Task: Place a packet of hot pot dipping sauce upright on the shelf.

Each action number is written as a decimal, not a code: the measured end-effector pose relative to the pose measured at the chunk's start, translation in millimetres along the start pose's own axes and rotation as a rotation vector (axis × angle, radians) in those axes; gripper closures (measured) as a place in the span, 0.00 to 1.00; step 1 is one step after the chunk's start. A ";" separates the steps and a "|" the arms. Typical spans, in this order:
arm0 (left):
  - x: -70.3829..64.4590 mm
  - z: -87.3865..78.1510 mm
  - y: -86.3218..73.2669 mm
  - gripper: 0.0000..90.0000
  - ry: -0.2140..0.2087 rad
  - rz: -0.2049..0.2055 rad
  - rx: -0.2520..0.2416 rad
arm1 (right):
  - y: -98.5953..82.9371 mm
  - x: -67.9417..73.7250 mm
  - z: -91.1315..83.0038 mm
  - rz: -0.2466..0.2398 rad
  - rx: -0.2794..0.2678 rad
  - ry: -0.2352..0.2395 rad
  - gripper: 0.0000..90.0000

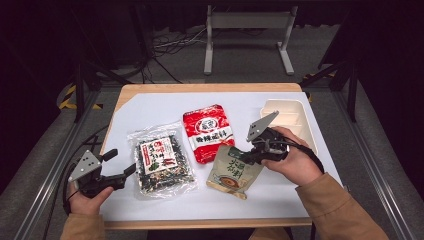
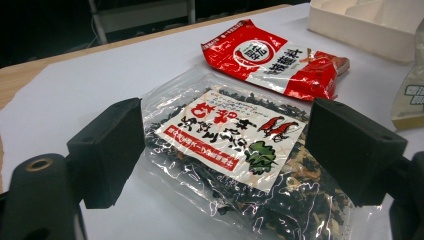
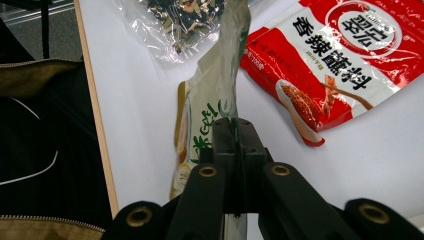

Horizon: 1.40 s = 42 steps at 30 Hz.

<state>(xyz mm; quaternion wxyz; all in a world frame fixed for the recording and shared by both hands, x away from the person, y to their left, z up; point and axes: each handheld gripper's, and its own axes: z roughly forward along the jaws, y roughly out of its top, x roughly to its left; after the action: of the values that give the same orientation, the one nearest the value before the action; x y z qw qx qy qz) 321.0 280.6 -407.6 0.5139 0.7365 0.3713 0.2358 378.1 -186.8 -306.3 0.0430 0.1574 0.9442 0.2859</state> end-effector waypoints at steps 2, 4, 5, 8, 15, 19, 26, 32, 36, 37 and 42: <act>0.2 0.0 -0.1 0.18 0.001 0.001 0.002 | 0.8 0.3 -1.9 -0.006 -0.002 -0.002 0.99; 0.4 -0.3 0.0 0.18 0.002 0.000 -0.001 | 3.7 1.8 -8.6 -0.025 -0.006 -0.013 0.99; 0.6 -0.3 0.0 0.18 0.002 0.000 -0.002 | 5.2 2.0 -11.4 -0.042 -0.004 -0.023 0.99; 0.9 -0.3 -0.1 0.18 0.002 0.000 -0.001 | 7.7 1.6 -17.8 -0.055 -0.004 -0.047 0.99; 0.9 -0.3 -0.2 0.18 0.002 0.000 0.000 | 10.8 -1.2 -31.1 -0.068 -0.016 -0.075 0.99; 0.8 -0.3 -0.1 0.18 0.003 0.001 0.001 | 11.3 -3.0 -35.0 -0.070 -0.022 -0.082 0.99; 0.8 -0.1 -0.2 0.18 0.003 -0.003 0.005 | 13.9 -7.0 -43.6 -0.070 -0.015 -0.109 0.99; 0.9 -0.1 -0.3 0.18 0.004 -0.003 0.008 | 15.5 -11.4 -52.7 -0.056 -0.025 -0.121 0.99; 0.9 -0.3 -0.4 0.18 0.004 -0.003 0.008 | 16.9 -12.4 -56.0 -0.058 -0.022 -0.128 0.99; 1.1 -0.4 -0.5 0.18 0.005 0.000 0.009 | 17.7 -12.7 -57.8 -0.057 -0.014 -0.136 0.99; 0.8 -0.9 -0.9 0.18 0.005 -0.006 0.005 | 19.8 -17.2 -67.4 -0.057 -0.012 -0.168 0.99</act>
<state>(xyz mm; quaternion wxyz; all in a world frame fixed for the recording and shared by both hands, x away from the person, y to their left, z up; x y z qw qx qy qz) 320.5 281.9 -408.1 0.5119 0.7360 0.3752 0.2354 388.2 -212.3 -239.4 0.1311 0.1534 0.9397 0.2762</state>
